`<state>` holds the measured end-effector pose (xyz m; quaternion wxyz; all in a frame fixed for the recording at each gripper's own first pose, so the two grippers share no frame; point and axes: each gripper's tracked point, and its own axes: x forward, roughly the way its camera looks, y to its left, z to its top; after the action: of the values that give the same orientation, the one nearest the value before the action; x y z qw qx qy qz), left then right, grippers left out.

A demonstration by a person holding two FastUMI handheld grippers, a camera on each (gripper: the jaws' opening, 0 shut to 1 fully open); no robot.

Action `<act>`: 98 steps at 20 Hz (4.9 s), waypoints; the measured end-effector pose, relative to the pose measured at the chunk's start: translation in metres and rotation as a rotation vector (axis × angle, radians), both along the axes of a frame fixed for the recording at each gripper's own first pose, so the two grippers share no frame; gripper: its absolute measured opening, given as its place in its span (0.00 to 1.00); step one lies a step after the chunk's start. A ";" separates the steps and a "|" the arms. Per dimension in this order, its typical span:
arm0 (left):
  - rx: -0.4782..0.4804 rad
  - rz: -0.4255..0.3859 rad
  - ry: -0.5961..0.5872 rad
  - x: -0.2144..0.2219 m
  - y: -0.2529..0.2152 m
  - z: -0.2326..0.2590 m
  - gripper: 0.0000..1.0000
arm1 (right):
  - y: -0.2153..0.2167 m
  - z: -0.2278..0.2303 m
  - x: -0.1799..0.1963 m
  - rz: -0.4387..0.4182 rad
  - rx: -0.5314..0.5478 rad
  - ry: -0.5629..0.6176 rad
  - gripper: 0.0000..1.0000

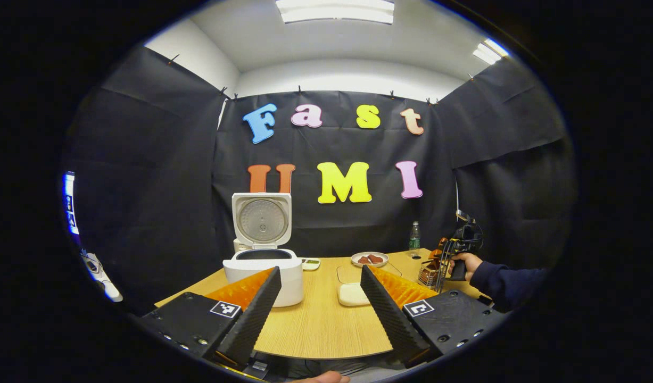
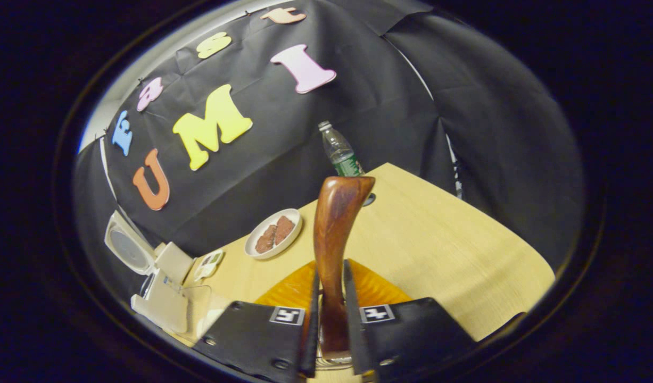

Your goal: Close the left gripper, press the button to open the rice cooker; take a wooden spoon from the chopstick holder with the right hand, scoop a spoonful of rice and pour it into the rice cooker, then put the wooden spoon back into the chopstick holder.

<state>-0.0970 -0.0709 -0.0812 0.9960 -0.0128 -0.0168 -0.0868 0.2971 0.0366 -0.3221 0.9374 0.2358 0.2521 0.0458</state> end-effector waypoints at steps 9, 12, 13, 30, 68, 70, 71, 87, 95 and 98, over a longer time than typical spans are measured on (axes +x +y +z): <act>-0.043 -0.121 0.072 -0.004 -0.017 -0.022 0.94 | 0.019 0.097 -0.027 -0.011 -0.239 -0.200 0.12; -0.053 -0.096 0.087 -0.004 -0.003 -0.024 0.94 | 0.038 0.147 -0.041 -0.012 -0.308 -0.305 0.08; -0.059 -0.081 0.085 -0.002 0.003 -0.024 0.94 | 0.048 0.159 -0.047 -0.012 -0.313 -0.329 0.08; -0.056 -0.006 0.081 0.006 0.051 -0.038 0.94 | 0.269 0.083 -0.037 0.240 -0.473 -0.380 0.08; -0.005 0.046 0.127 0.023 0.080 -0.074 0.94 | 0.272 0.050 -0.053 0.307 0.430 -0.029 0.08; 0.004 0.063 0.125 0.024 0.084 -0.074 0.94 | 0.248 0.055 -0.050 0.259 0.548 -0.013 0.08; 0.004 0.067 0.124 0.025 0.085 -0.074 0.94 | 0.237 0.058 -0.050 0.236 0.611 0.003 0.08; -0.040 0.069 0.040 0.067 0.114 -0.018 0.94 | 0.283 0.209 -0.027 0.327 0.872 0.062 0.08; -0.040 0.115 0.038 0.062 0.151 -0.020 0.94 | 0.431 0.220 -0.017 0.489 0.719 0.080 0.08; -0.049 0.119 0.045 0.056 0.159 -0.022 0.94 | 0.474 0.231 -0.016 0.550 0.659 0.031 0.08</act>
<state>-0.0407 0.0881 -0.1033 0.9989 -0.0384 0.0027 -0.0265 0.2815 0.5108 -0.0908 0.7609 0.4473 0.2914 0.3687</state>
